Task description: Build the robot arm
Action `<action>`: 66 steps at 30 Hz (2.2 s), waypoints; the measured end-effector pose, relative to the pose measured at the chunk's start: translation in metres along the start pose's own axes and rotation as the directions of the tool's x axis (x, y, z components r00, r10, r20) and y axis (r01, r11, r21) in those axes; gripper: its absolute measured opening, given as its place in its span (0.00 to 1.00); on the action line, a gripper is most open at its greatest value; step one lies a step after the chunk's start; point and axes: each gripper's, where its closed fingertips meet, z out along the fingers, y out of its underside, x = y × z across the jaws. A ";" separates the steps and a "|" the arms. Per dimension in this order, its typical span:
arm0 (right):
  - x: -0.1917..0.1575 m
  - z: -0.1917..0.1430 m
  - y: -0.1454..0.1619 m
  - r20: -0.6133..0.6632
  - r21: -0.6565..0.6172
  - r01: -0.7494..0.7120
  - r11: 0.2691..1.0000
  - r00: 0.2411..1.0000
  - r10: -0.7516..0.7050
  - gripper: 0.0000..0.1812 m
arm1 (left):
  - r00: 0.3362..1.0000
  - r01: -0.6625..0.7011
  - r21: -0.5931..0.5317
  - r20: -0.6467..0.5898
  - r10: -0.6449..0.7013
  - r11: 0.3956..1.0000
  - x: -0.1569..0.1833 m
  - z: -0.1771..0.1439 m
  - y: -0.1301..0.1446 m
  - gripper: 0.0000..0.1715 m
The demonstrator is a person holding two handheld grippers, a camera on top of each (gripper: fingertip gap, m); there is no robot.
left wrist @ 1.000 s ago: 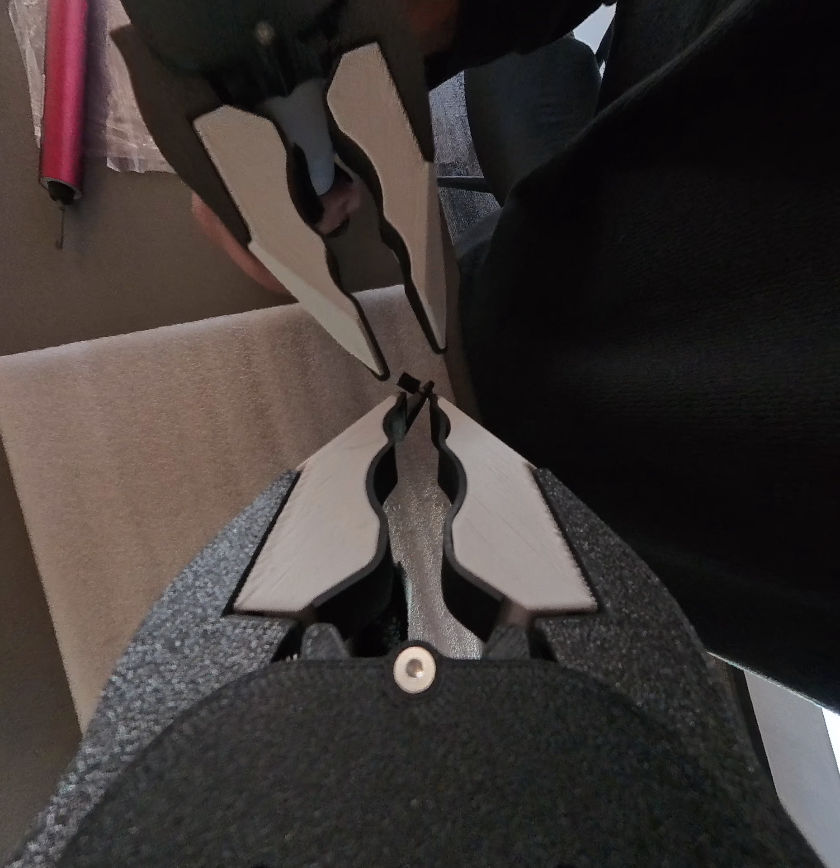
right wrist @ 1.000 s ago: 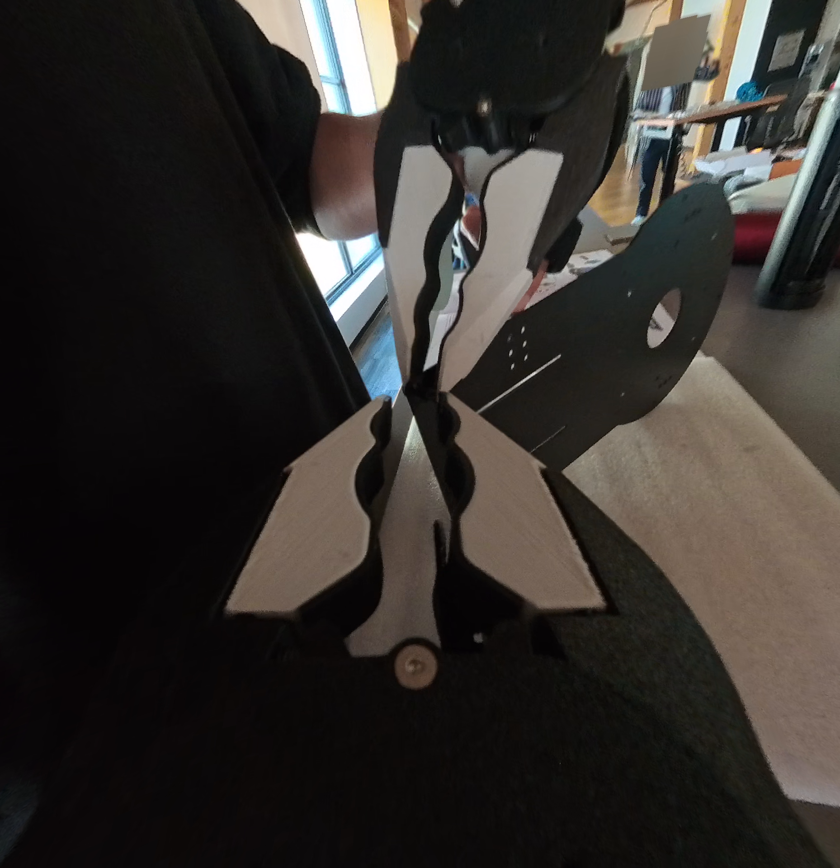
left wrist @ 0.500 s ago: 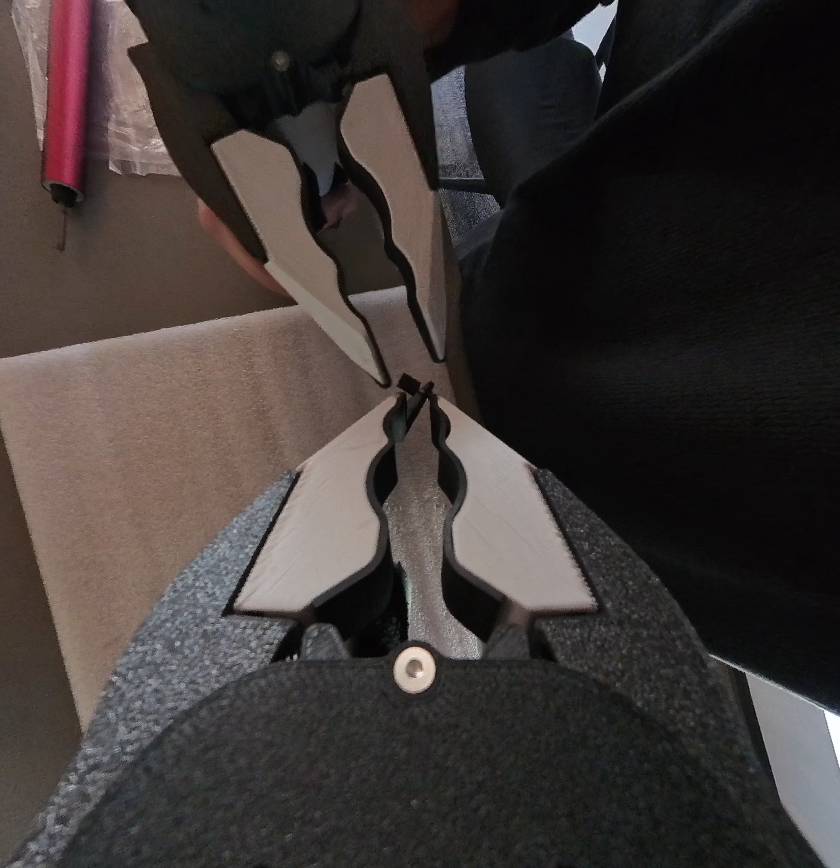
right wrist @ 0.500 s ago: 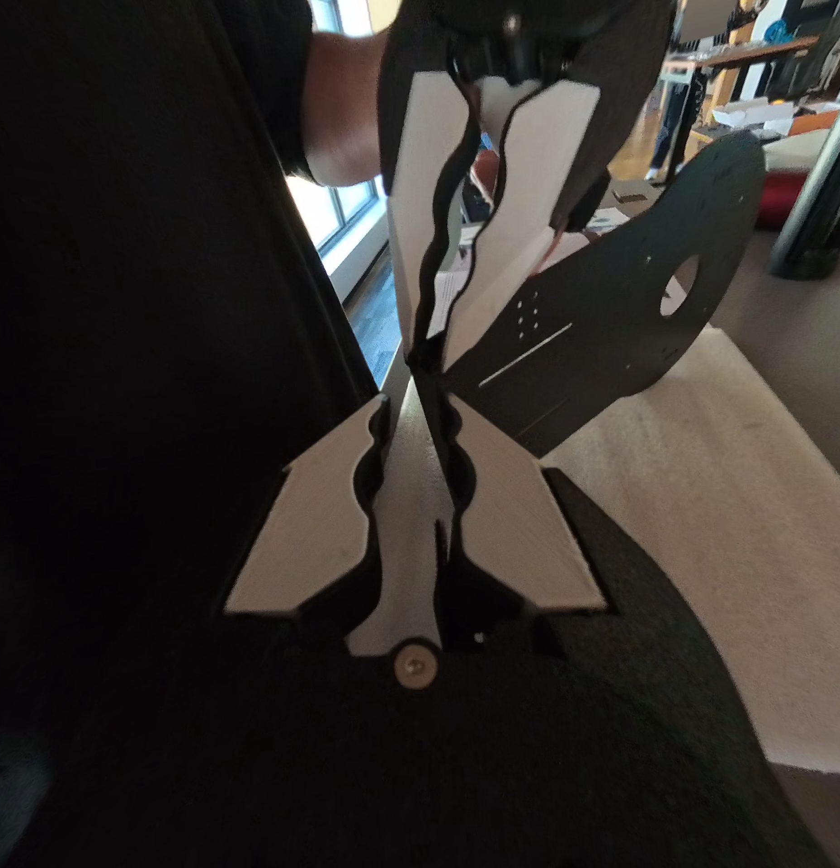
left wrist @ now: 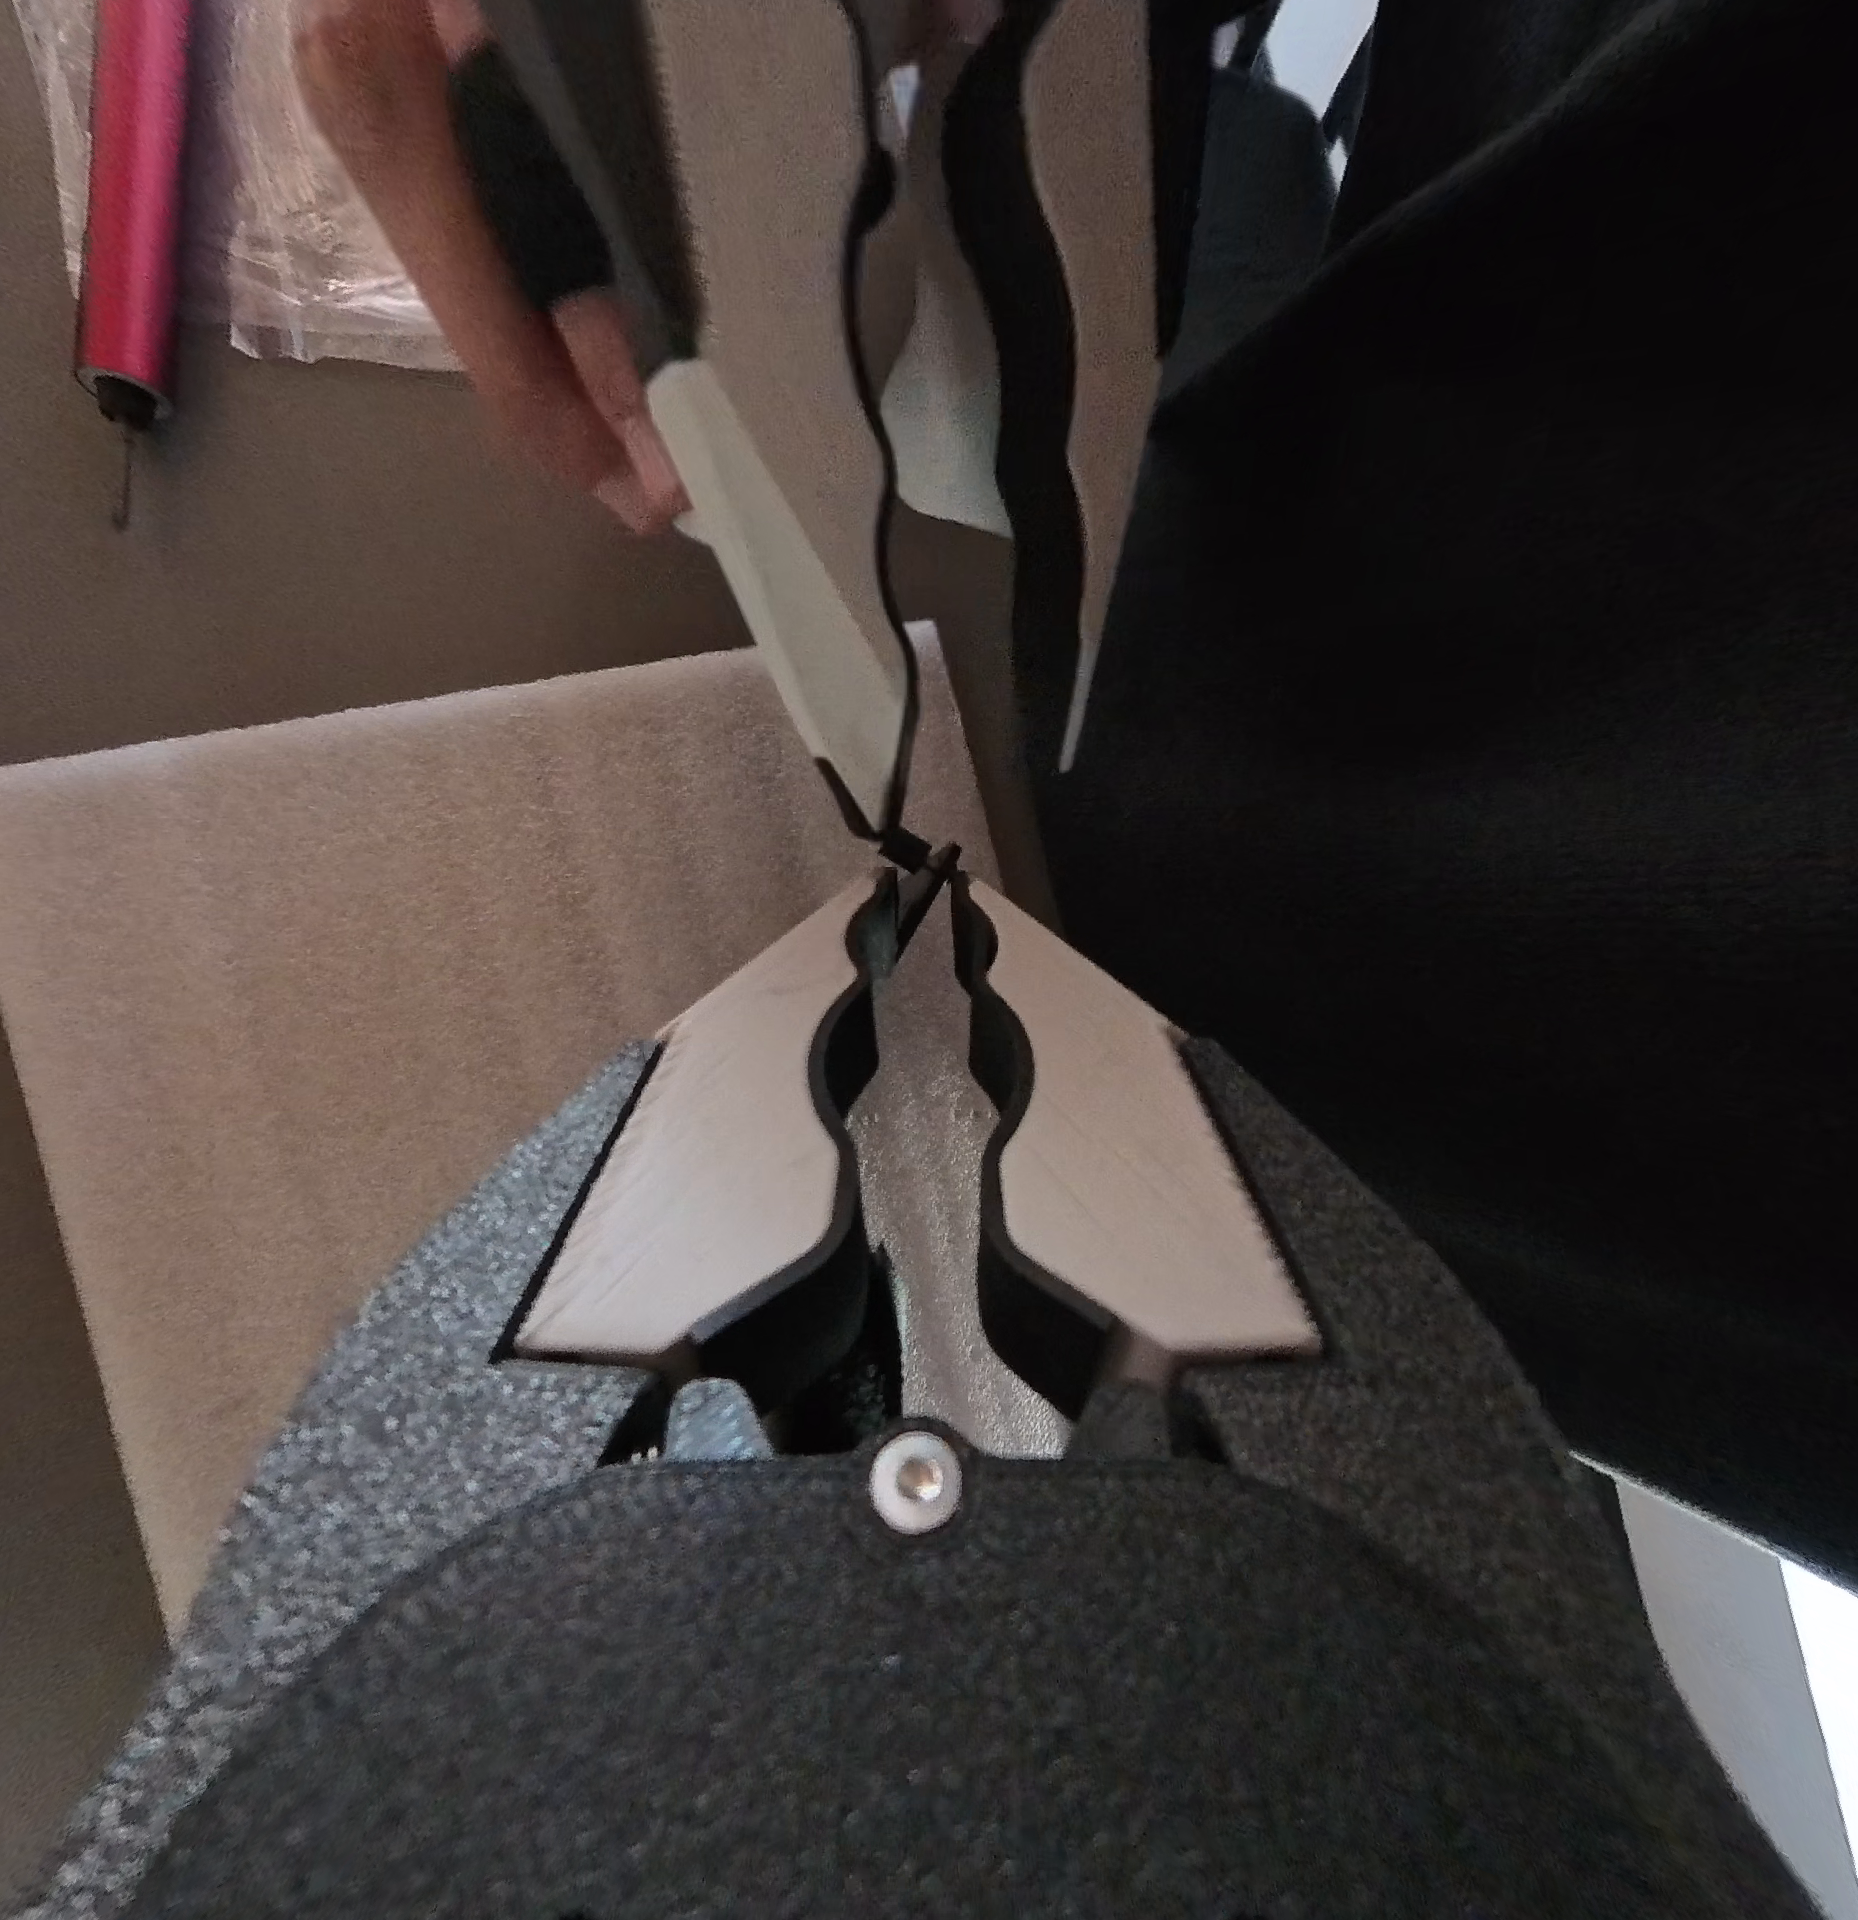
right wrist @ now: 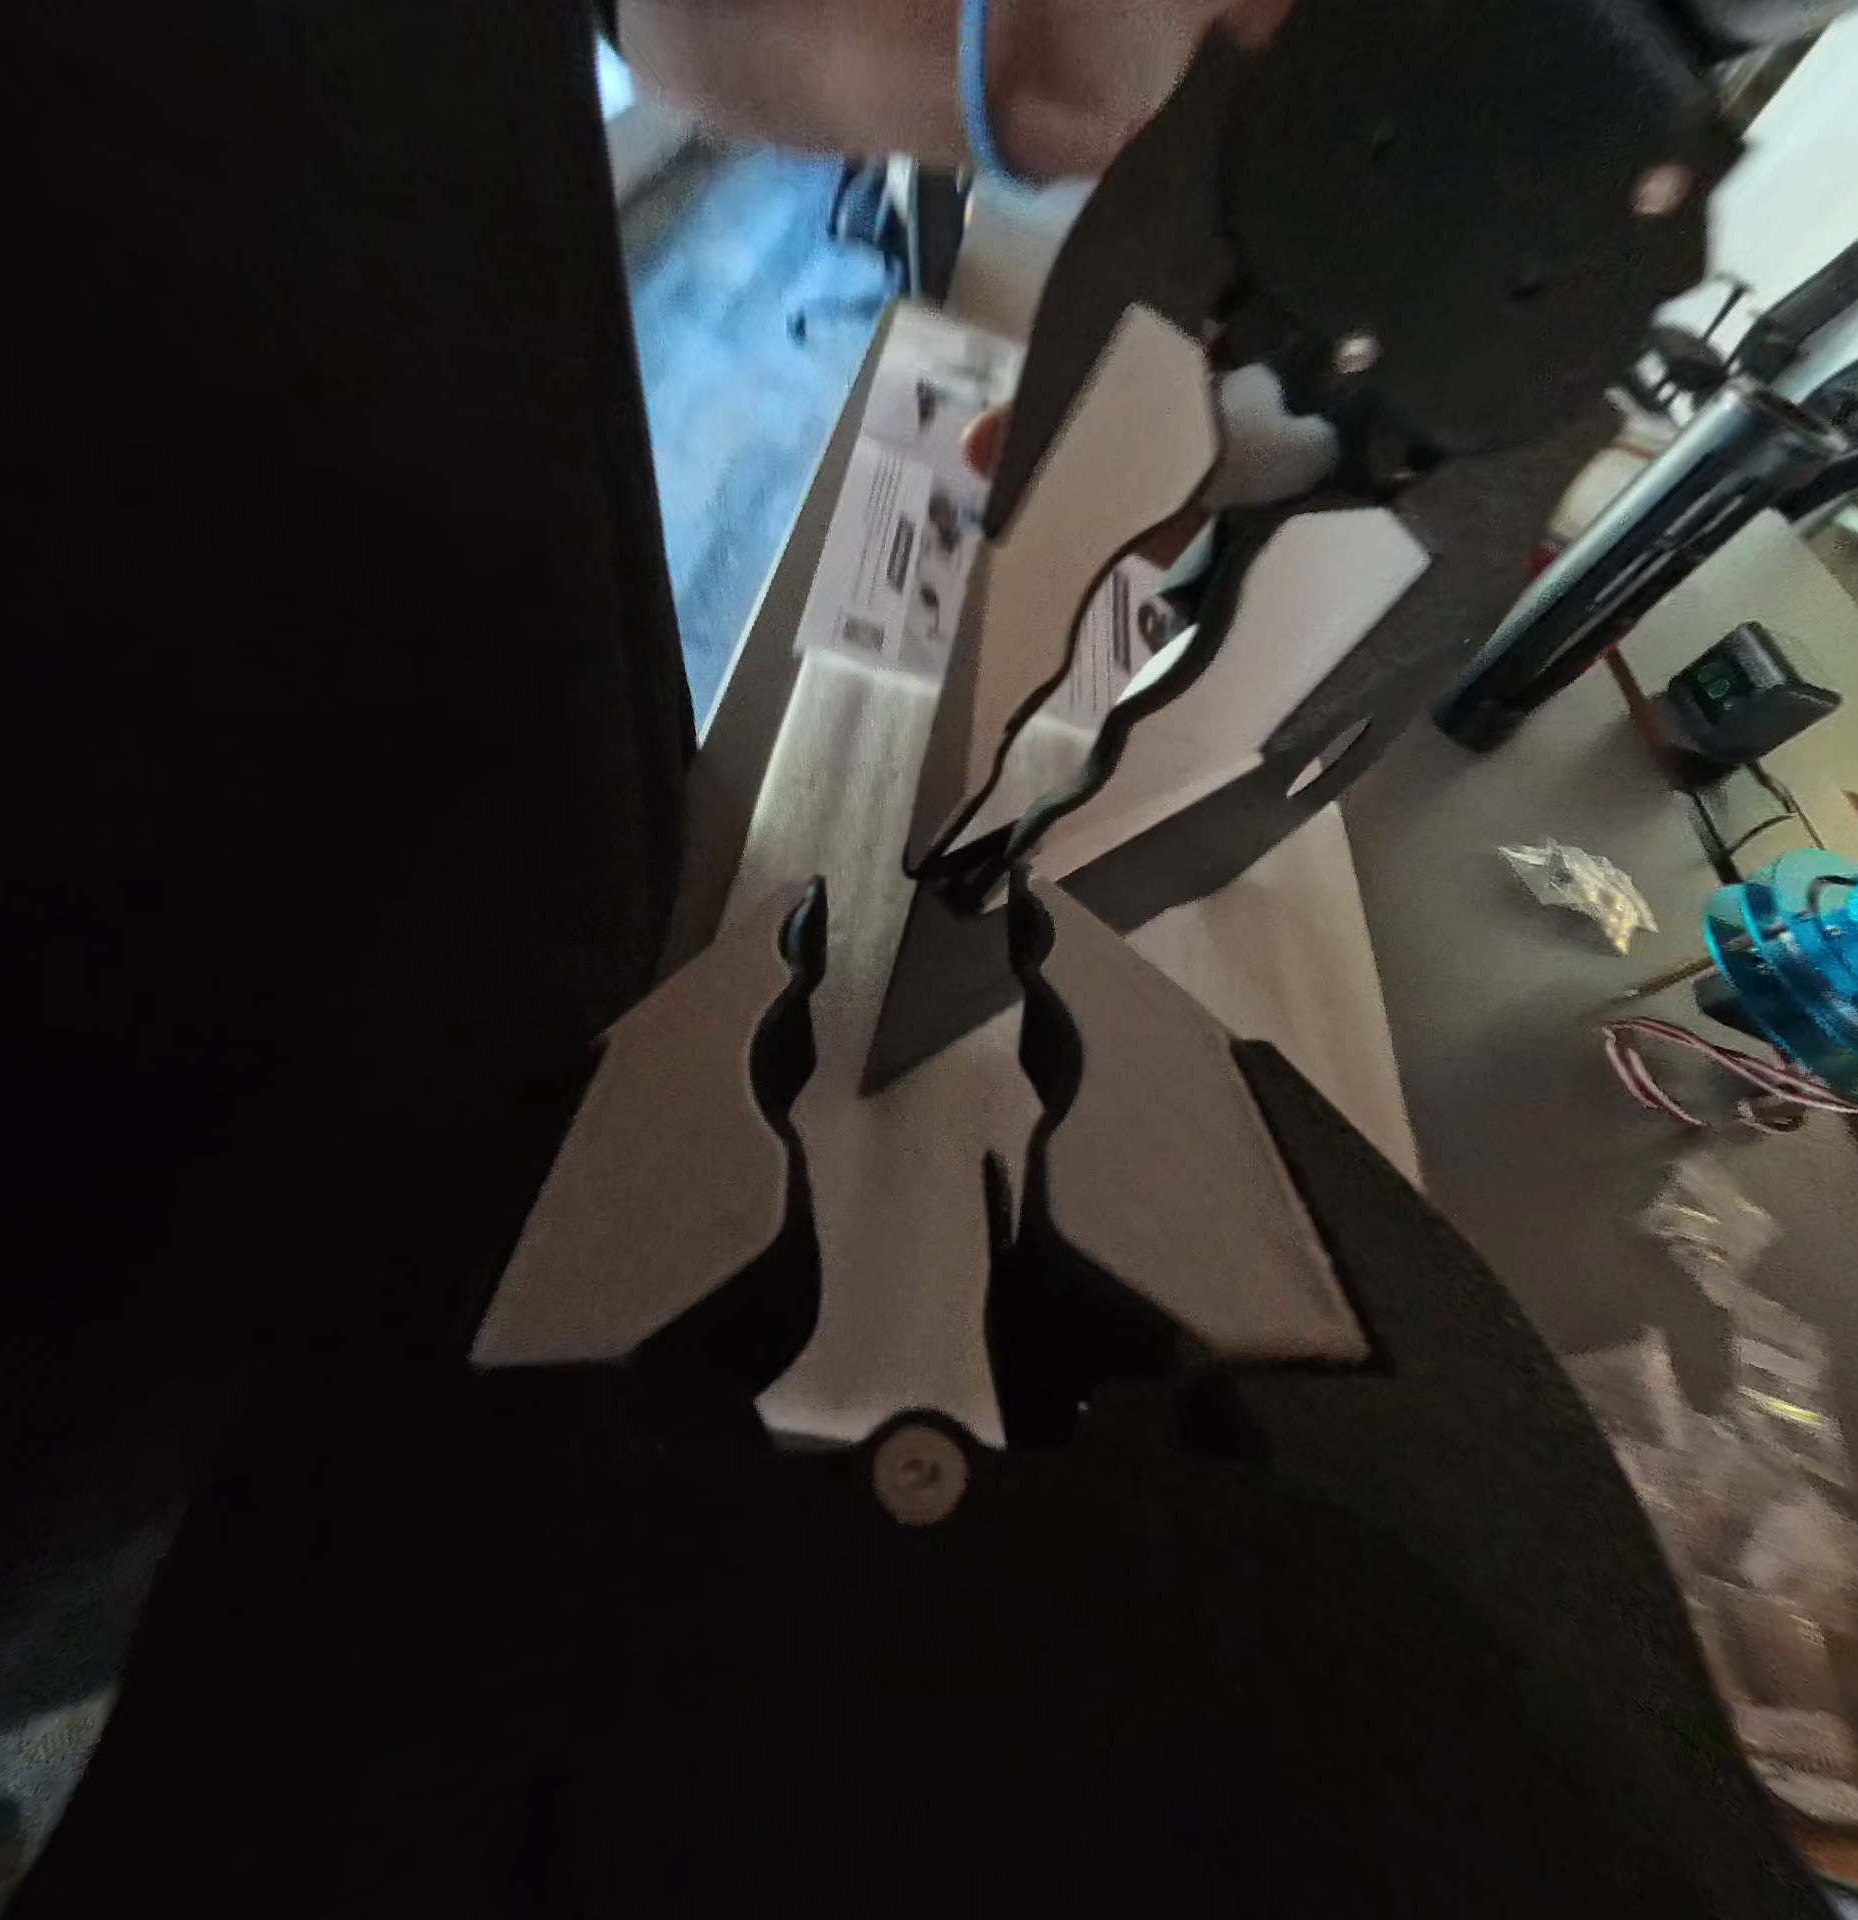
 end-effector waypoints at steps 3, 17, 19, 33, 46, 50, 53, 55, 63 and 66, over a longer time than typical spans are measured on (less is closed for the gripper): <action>-0.002 0.007 0.009 -0.015 -0.131 0.111 0.985 0.993 -0.114 0.18 | 1.000 0.009 0.007 0.003 -0.009 1.000 -0.001 0.000 -0.001 0.06; 0.009 0.007 0.012 -0.071 -0.212 0.247 0.946 0.961 -0.267 0.05 | 0.997 -0.036 -0.044 0.071 0.039 0.998 -0.012 -0.002 0.007 0.07; 0.007 0.009 0.012 -0.049 -0.215 0.243 0.946 0.965 -0.259 0.07 | 0.995 -0.065 -0.052 0.071 0.069 0.997 -0.011 -0.002 0.009 0.06; 0.000 0.011 0.016 0.053 -0.266 0.211 0.940 0.977 -0.205 0.16 | 0.994 -0.067 -0.030 0.089 0.069 0.997 -0.013 -0.002 0.007 0.06; 0.002 0.013 0.022 0.073 -0.299 0.211 0.931 0.977 -0.198 0.16 | 0.994 -0.059 -0.020 0.094 0.060 0.998 -0.013 -0.002 0.008 0.06; 0.005 0.003 0.014 0.065 -0.273 0.193 0.942 0.981 -0.182 0.15 | 0.993 -0.050 -0.013 0.102 0.051 0.999 -0.013 -0.002 0.007 0.07; 0.000 0.009 0.018 0.090 -0.279 0.196 0.940 0.980 -0.178 0.15 | 0.993 -0.042 -0.002 0.106 0.042 0.999 -0.014 -0.002 0.007 0.07; 0.000 0.012 0.021 0.090 -0.283 0.204 0.937 0.979 -0.186 0.16 | 0.994 -0.039 -0.004 0.105 0.039 0.999 -0.013 -0.002 0.007 0.07; 0.011 -0.001 0.014 0.030 -0.209 0.088 0.974 0.996 -0.084 0.16 | 0.991 -0.037 0.015 0.128 0.034 0.999 -0.012 -0.002 0.007 0.08; 0.011 -0.002 0.012 0.032 -0.052 -0.119 0.992 0.992 0.121 0.17 | 0.992 -0.028 0.042 0.124 0.023 0.999 -0.010 -0.003 0.006 0.09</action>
